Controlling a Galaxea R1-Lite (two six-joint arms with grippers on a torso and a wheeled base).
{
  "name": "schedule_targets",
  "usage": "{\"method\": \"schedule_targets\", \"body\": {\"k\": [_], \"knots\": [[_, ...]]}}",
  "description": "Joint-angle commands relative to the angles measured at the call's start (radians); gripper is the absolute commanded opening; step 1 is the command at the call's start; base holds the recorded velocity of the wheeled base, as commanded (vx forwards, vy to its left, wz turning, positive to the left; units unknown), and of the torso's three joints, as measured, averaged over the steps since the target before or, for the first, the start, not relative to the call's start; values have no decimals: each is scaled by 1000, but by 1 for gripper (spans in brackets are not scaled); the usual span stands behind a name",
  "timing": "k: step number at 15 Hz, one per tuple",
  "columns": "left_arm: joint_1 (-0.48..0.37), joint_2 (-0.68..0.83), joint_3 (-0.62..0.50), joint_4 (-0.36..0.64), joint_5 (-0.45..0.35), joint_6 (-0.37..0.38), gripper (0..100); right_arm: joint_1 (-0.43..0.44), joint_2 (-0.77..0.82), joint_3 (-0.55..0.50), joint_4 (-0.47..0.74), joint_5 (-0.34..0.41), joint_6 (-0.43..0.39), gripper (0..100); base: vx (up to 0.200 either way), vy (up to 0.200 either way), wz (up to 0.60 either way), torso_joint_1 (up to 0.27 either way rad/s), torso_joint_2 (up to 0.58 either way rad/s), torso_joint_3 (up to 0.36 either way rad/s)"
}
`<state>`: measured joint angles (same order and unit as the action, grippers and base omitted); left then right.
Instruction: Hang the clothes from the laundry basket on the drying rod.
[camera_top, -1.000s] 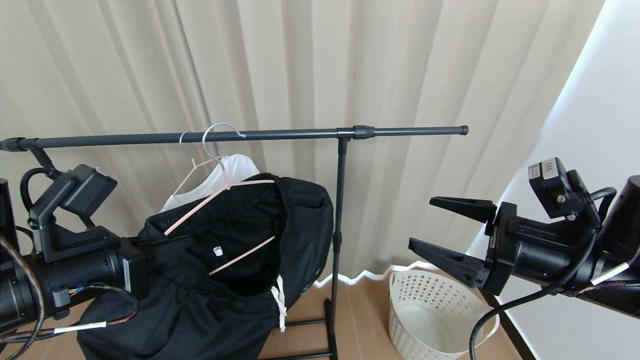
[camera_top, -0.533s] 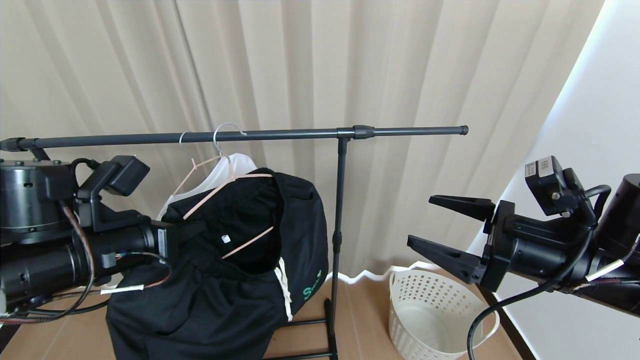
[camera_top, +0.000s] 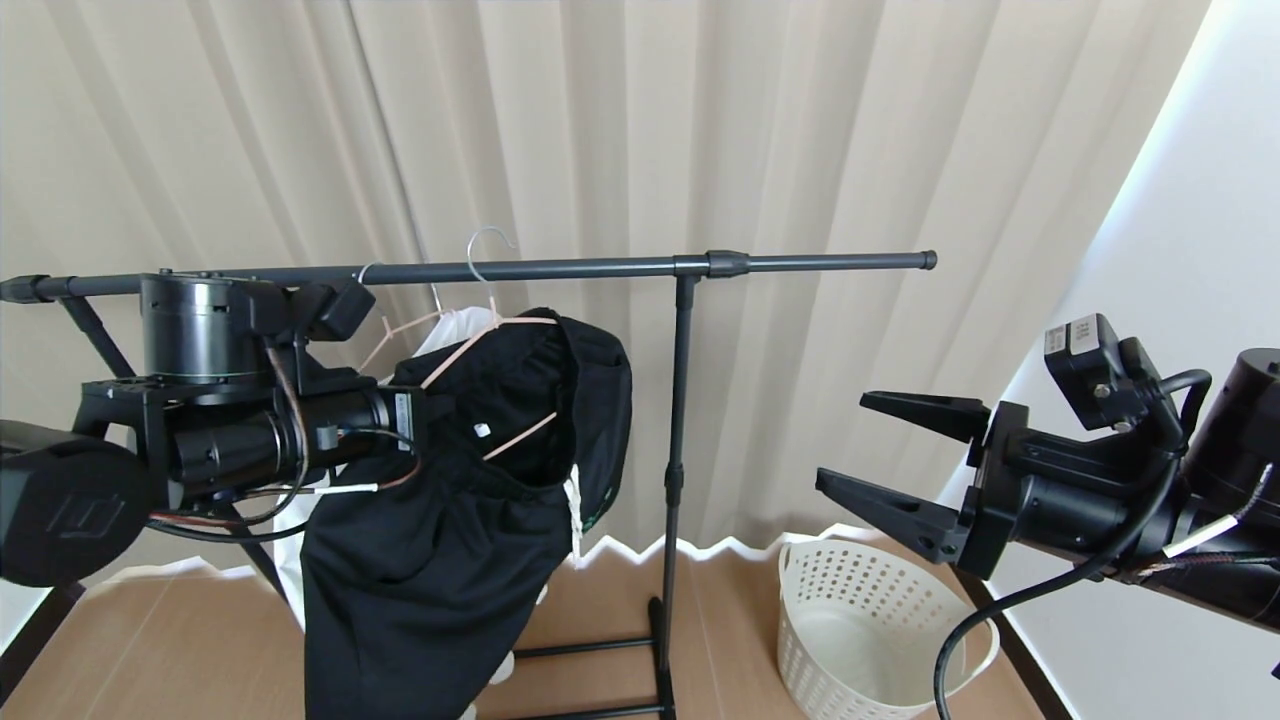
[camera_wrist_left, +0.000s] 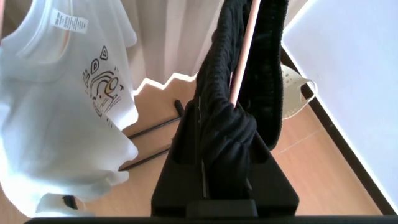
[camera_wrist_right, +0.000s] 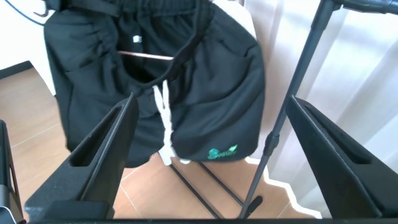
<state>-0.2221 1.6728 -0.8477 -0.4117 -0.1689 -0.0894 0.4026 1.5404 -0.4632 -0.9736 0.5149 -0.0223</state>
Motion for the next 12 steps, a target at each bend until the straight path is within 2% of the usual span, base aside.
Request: {"method": "schedule_targets", "body": {"k": [1,5,12], "knots": [[-3,82,-53,-4,2,-13,0,-1,3,-2,0,1,-1,100,0,0,0,0,0,0],[-26,148,-139,1,17,-52,0,-1,3,-2,0,1,-1,100,0,0,0,0,0,0],[-36,249,-235,-2,42,-52,0,-8,3,-2,0,1,-2,100,0,0,0,0,0,0]]}}
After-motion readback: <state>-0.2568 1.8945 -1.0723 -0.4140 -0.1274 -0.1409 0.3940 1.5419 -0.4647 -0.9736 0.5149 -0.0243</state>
